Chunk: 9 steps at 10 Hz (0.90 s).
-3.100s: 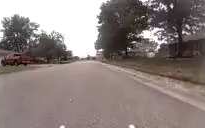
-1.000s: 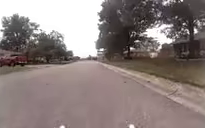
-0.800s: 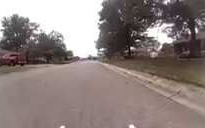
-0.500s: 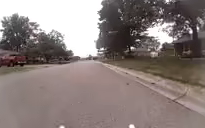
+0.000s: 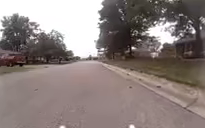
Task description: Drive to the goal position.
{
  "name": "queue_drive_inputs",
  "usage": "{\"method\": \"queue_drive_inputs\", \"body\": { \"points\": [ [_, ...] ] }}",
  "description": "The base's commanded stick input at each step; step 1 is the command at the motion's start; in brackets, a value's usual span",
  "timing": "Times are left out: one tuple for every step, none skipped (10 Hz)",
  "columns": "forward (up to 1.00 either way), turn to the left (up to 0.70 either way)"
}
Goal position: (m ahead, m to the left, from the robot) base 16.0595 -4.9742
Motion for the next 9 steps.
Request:
{"method": "queue_drive_inputs", "body": {
  "points": [
    [0.50,0.00],
    [0.50,0.00],
    [0.50,0.00],
    [0.50,0.00],
    [0.50,0.00],
    [0.50,0.00],
    [0.50,0.00],
    [0.50,0.00],
    [0.50,0.00]
  ]
}}
